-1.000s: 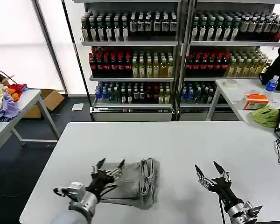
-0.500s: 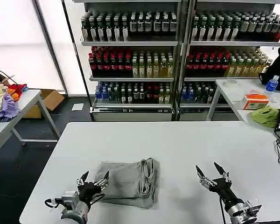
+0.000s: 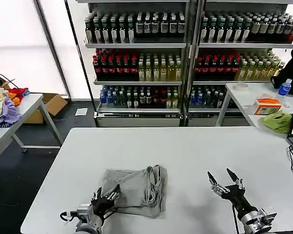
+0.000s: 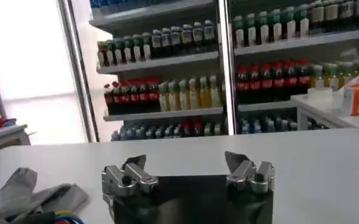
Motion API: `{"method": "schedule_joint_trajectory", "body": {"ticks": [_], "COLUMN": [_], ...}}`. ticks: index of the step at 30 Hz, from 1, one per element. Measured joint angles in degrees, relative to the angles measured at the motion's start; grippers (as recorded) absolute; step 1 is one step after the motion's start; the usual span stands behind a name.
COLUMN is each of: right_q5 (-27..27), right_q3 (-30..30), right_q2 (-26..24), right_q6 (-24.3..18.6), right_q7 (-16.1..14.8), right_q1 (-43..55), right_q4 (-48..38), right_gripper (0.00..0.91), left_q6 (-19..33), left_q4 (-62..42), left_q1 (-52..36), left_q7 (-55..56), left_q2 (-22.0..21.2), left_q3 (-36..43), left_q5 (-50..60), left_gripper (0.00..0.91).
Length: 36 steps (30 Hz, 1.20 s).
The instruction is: Fold and organize the clothes.
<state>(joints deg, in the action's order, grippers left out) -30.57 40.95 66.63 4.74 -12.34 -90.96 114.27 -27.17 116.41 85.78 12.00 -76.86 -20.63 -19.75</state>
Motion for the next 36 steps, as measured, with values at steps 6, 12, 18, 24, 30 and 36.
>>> {"method": "schedule_joint_trajectory", "body": {"ticks": [6, 12, 18, 24, 30, 36], "right_q5": [-0.06, -0.14, -0.57, -0.86, -1.15, -1.20], "right_q3": [0.08, 0.39, 0.74, 0.48, -0.05, -0.48], "right_q2": [0.19, 0.24, 0.04, -0.14, -0.31, -0.54], "right_q6": [0.00, -0.03, -0.24, -0.34, -0.40, -0.45], "right_q7": [0.06, 0.07, 0.14, 0.26, 0.40, 0.44], "right_q1": [-0.08, -0.34, -0.38, 0.21, 0.83, 1.02], "right_q4": [0.28, 0.66, 0.67, 0.43, 0.30, 0.30], "right_gripper": [0.907, 0.907, 0.907, 0.907, 0.907, 0.907], "left_q6": [0.76, 1.80, 2.45, 1.75, 0.52, -0.32], "left_q4": [0.48, 1.65, 4.16, 5.94, 6.00, 7.54], "left_q1": [0.64, 0.55, 0.99, 0.87, 1.65, 1.72], "left_q7": [0.06, 0.80, 1.27, 0.16, -2.52, -3.60], "left_q2": [-0.96, -1.65, -0.86, 1.53, 6.27, 10.90], "left_q3": [0.45, -0.38, -4.36, -13.07, -23.58, -28.79], "left_q5": [-1.89, -7.00, -13.38, -18.27, -21.07, -21.61], "left_gripper": [0.020, 0.020, 0.020, 0.020, 0.020, 0.020]}}
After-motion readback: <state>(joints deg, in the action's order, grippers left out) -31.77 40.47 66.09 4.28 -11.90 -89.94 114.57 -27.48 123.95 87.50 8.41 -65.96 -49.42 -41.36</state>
